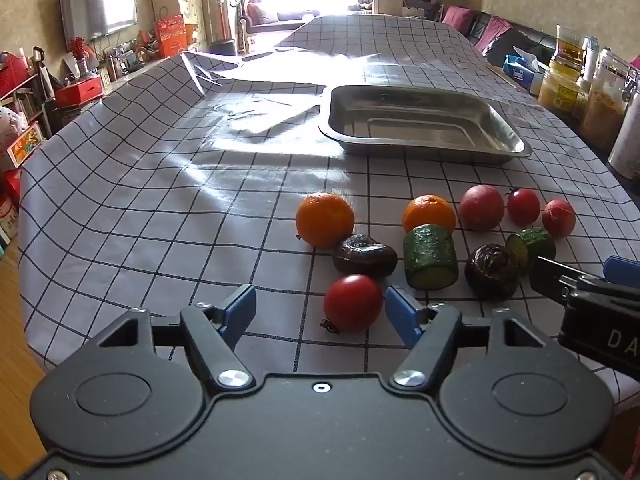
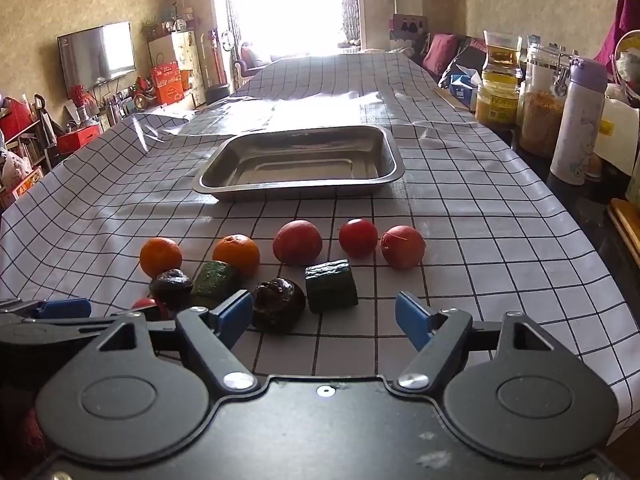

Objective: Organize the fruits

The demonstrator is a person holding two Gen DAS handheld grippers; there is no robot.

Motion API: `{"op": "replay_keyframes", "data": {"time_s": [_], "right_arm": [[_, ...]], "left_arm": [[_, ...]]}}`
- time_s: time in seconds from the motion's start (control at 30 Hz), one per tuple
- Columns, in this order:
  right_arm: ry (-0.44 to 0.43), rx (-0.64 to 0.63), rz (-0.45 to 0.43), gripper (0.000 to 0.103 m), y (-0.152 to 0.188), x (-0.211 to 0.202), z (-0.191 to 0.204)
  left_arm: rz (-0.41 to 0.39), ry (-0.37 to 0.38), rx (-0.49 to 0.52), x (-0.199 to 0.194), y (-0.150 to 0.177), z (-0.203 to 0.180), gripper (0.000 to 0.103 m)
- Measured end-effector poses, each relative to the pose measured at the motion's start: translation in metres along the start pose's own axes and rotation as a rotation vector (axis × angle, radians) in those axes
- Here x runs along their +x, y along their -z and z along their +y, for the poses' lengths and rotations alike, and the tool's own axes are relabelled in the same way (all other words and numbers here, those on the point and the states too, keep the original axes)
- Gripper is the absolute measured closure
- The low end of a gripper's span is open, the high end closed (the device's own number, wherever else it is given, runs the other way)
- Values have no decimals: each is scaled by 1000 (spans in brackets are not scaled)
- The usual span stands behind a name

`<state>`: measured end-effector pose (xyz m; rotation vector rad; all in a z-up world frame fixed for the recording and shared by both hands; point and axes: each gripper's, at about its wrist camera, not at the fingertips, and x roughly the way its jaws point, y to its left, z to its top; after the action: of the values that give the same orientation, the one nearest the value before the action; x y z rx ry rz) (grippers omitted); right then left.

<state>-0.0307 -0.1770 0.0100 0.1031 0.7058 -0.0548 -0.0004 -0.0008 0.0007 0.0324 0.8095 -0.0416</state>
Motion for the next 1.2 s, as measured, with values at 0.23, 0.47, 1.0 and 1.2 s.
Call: {"op": "replay_keyframes", "data": {"time_s": [0.23, 0.47, 1.0, 1.2], "right_arm": [[-6, -1, 3, 23, 0, 1, 0], [-7, 2, 1, 23, 0, 1, 0], [-19, -4, -13, 24, 1, -2, 1], [-22, -12, -15, 24, 2, -3, 2]], "left_arm": [[4, 10, 1, 0, 1, 0, 35], [-10, 14, -4, -3, 0, 0, 35], [-17, 0, -22, -5, -1, 2, 35], [-22, -5, -16, -6, -1, 1, 35]]}}
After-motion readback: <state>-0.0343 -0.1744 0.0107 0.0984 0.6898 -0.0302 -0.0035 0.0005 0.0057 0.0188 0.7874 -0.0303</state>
